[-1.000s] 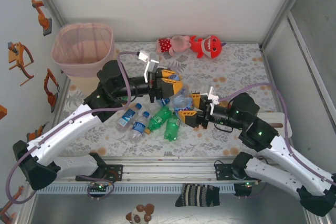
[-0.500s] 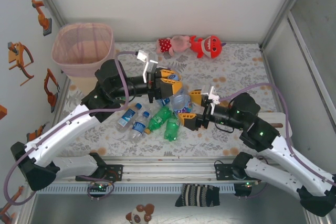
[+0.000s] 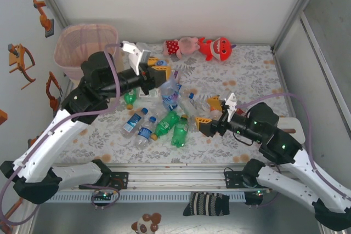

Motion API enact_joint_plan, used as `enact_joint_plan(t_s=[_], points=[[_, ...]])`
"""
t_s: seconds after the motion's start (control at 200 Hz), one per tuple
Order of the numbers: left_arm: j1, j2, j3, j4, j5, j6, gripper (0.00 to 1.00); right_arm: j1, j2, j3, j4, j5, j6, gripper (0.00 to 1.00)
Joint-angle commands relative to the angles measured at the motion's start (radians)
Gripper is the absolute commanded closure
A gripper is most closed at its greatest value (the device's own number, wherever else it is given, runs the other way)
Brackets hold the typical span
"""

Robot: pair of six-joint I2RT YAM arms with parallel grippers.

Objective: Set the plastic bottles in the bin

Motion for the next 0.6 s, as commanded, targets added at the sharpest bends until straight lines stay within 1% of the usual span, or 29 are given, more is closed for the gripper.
enact_joint_plan(t_s=[0.0, 0.12, 0.295, 0.431, 0.491, 0.591], points=[[0.085, -0.003, 0.081, -0.169, -0.163, 0.089, 0.82, 0.006, -0.009, 0.045, -0.033, 0.079, -0.008, 0.13], [0.189, 0.035, 0.18, -0.272, -0.255, 0.15, 0.81, 0.006, 0.009, 0.07, -0.036, 0.107, -0.01, 0.13], [0.359, 0.12, 0.332, -0.375, -0.278, 0.221, 0.79, 0.006, 0.065, 0.142, -0.063, 0.119, -0.028, 0.13], [0.45, 0.206, 0.463, -0.448, -0.346, 0.279, 0.78, 0.005, 0.105, 0.181, -0.07, 0.11, -0.043, 0.14], [0.49, 0.24, 0.508, -0.462, -0.369, 0.292, 0.78, 0.006, 0.123, 0.194, -0.071, 0.1, -0.049, 0.13], [0.545, 0.299, 0.562, -0.469, -0.437, 0.316, 0.78, 0.006, 0.153, 0.221, -0.084, 0.085, -0.056, 0.14]])
